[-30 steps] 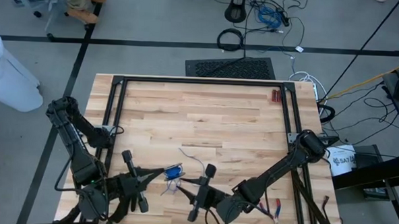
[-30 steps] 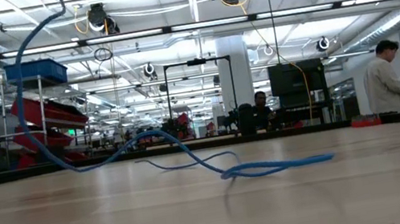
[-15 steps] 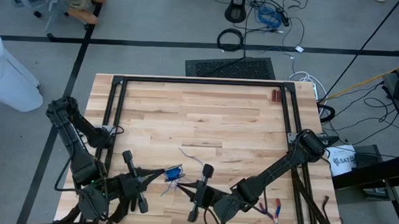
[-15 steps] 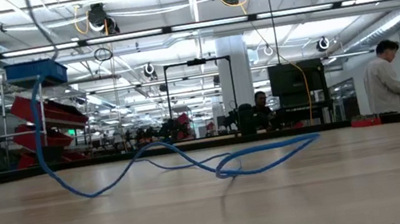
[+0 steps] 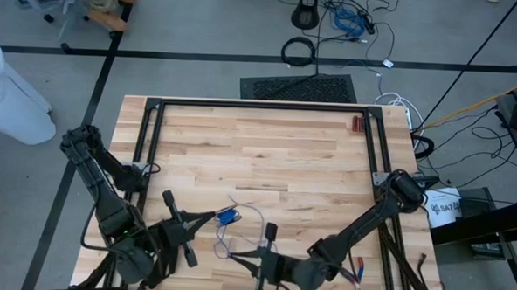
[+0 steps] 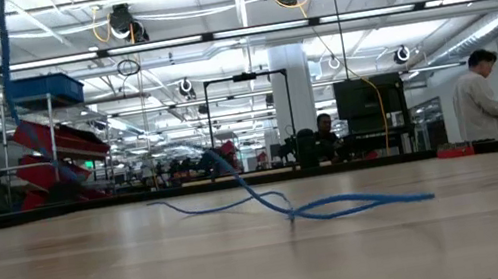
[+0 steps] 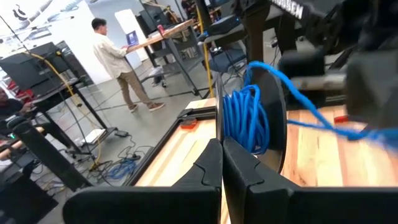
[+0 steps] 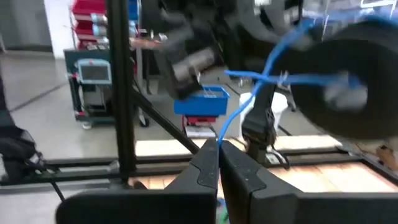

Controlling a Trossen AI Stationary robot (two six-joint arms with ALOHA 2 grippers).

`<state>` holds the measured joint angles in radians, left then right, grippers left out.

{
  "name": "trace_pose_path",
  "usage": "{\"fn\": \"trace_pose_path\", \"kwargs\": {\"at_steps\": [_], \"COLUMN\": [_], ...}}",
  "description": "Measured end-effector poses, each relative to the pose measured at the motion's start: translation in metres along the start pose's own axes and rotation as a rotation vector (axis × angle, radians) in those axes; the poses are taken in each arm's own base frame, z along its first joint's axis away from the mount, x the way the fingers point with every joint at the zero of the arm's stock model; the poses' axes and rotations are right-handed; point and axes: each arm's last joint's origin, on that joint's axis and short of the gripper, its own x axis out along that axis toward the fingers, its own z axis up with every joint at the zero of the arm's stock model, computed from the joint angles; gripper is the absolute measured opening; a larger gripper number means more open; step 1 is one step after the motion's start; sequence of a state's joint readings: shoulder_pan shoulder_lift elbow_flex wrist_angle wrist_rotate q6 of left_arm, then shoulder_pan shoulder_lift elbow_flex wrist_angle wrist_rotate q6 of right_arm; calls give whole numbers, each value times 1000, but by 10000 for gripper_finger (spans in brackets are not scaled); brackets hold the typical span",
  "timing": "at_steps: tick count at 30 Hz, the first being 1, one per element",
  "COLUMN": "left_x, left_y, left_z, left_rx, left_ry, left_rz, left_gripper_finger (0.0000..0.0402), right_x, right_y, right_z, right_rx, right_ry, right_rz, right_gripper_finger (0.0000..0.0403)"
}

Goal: Coil cords
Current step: Uncoil the blue wire from the black spool

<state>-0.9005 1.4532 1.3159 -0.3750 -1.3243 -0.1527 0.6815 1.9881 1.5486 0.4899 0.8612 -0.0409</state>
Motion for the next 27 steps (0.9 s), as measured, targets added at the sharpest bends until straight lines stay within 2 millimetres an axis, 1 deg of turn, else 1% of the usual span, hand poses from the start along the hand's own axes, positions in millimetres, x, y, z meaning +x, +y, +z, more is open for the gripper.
{"fn": "trace_pose_path", "kwargs": {"at_steps": [8,13,17,27], "left_x": [-1,-4,-5,-7], "left_y": [0,-2,-3,-4], "left_z": [0,-1,-1,0], "left_rx": [9,18,22,33], "left_ry": [0,3,2,-1], "left_rz": [-6,-52,-62,-70], "left_gripper_finger": [1,1,1,1], "right_x": [-14,-34,-50,-84], "right_y": [8,12,16,24], "right_z": [14,29,38,47], "right_rx": [-32,-74,-127,-253], "right_ry": [-60,-68,-54,27], "right_rz": [4,-45,-116,-309], "right_gripper_finger": [0,0,0,0]}}
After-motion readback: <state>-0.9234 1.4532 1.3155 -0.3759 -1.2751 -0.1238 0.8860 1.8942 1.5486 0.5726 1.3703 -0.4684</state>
